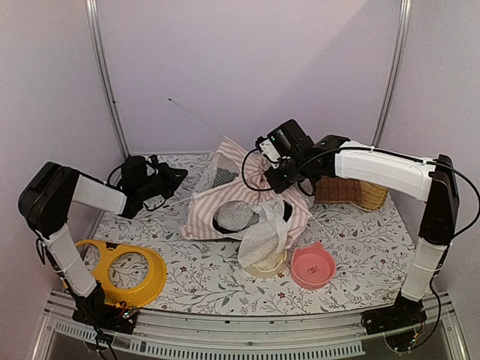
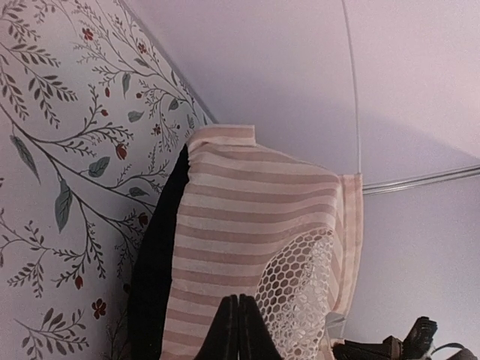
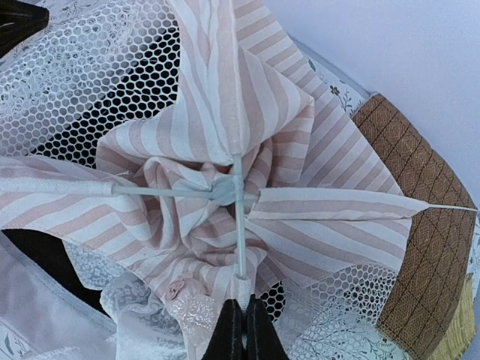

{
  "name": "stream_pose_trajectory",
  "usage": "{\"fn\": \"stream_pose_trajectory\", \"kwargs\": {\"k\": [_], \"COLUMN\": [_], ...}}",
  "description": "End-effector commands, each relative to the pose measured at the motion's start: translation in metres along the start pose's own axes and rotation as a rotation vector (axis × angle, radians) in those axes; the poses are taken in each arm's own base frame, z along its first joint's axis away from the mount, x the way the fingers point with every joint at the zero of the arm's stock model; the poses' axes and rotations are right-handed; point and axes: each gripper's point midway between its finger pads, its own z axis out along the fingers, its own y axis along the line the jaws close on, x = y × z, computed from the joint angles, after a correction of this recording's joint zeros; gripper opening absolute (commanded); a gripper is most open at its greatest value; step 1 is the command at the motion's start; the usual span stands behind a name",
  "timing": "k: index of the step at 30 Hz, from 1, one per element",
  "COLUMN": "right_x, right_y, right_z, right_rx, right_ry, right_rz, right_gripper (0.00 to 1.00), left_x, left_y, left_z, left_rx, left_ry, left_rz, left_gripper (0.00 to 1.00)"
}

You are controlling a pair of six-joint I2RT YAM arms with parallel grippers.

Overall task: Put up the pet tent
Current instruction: Adjust the tent pole of the tent.

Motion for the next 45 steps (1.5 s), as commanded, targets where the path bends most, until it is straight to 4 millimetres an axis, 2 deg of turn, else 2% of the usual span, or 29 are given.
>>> {"fn": "stream_pose_trajectory", "kwargs": {"k": [1, 6, 7, 11, 13, 16, 17, 20, 23, 26, 28, 31, 34, 37, 40, 43, 45], "right_x": [-0.032, -0.026, -0.017, -0.006, -0.006, -0.002, 0.000, 0.004, 0.005, 0.005, 0.006, 0.007, 0.000, -0.010, -0.023, -0.029, -0.026], "right_y": [0.003, 0.003, 0.004, 0.001, 0.005, 0.012, 0.014, 0.020, 0.025, 0.027, 0.026, 0.025, 0.025, 0.018, 0.011, 0.013, 0.016], "right_z": [0.000, -0.007, -0.006, -0.013, -0.020, -0.022, -0.022, -0.026, -0.031, -0.036, -0.037, -0.036, -0.035, -0.031, -0.027, -0.022, -0.017], "right_rx": [-0.011, -0.018, -0.020, 0.000, -0.001, 0.009, 0.011, 0.005, 0.000, 0.000, 0.006, 0.016, 0.023, 0.034, 0.025, 0.011, -0.003], "right_ry": [-0.091, -0.123, -0.116, -0.151, -0.181, -0.182, -0.177, -0.180, -0.187, -0.192, -0.190, -0.187, -0.206, -0.231, -0.260, -0.266, -0.247], "right_rz": [-0.076, -0.140, -0.156, -0.188, -0.198, -0.233, -0.244, -0.267, -0.287, -0.300, -0.310, -0.324, -0.334, -0.333, -0.314, -0.314, -0.321], "right_gripper": [0.00, 0.00, 0.00, 0.00, 0.00, 0.00, 0.00, 0.00, 0.00, 0.00, 0.00, 0.00, 0.00, 0.00, 0.05, 0.06, 0.06], "left_x": [-0.032, -0.072, -0.079, -0.107, -0.123, -0.144, -0.149, -0.169, -0.193, -0.210, -0.221, -0.234, -0.236, -0.225, -0.204, -0.183, -0.170], "left_y": [-0.018, -0.014, -0.016, -0.026, -0.034, -0.035, -0.024, -0.007, 0.000, 0.009, 0.013, 0.019, 0.021, 0.017, 0.011, 0.017, 0.023], "left_z": [-0.009, 0.000, 0.003, 0.013, 0.023, 0.032, 0.040, 0.055, 0.065, 0.075, 0.075, 0.071, 0.069, 0.063, 0.053, 0.043, 0.038], "left_rx": [0.033, 0.014, 0.024, 0.050, 0.056, 0.064, 0.038, -0.013, -0.004, -0.030, -0.038, -0.042, -0.048, -0.049, -0.041, -0.061, -0.049], "left_ry": [-0.067, -0.084, -0.086, -0.130, -0.155, -0.193, -0.195, -0.217, -0.244, -0.250, -0.268, -0.281, -0.268, -0.251, -0.235, -0.223, -0.212], "left_rz": [0.070, 0.123, 0.129, 0.158, 0.174, 0.171, 0.156, 0.133, 0.106, 0.083, 0.084, 0.075, 0.091, 0.113, 0.116, 0.111, 0.089], "left_gripper": [0.05, 0.32, 0.38, 0.55, 0.59, 0.63, 0.64, 0.67, 0.67, 0.64, 0.58, 0.34, 0.00, 0.00, 0.00, 0.00, 0.00]}}
